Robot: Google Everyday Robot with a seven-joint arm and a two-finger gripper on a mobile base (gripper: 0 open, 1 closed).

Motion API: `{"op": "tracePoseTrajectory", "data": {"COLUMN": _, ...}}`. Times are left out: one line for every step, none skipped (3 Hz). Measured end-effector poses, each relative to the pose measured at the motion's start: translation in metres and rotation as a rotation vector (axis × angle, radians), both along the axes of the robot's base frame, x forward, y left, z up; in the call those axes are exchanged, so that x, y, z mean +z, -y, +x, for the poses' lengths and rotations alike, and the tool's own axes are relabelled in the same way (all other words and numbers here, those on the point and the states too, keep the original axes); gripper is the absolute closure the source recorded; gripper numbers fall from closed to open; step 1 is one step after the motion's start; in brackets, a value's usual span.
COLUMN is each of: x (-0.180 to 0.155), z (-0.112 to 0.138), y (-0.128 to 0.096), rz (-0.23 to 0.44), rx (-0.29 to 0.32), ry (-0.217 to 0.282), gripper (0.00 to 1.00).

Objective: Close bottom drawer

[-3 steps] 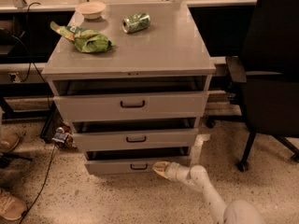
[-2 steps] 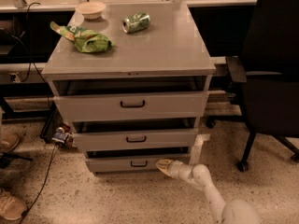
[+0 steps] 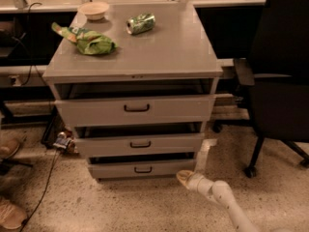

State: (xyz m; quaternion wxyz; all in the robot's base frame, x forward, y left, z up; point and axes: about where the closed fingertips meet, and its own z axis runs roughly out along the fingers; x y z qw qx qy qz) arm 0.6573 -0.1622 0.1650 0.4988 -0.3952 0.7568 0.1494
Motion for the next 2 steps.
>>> {"op": "tracePoseTrajectory", "data": {"x": 0.008, "z": -0.028, "y": 0.006, "rz": 0.004, "rx": -0.027, "ry": -0.053, "gripper": 1.0}}
{"op": "tracePoseTrajectory", "data": {"x": 0.016, "z": -0.04, "y": 0.011, "rz": 0.001, "rx": -0.046, "ry": -0.095, "gripper": 1.0}}
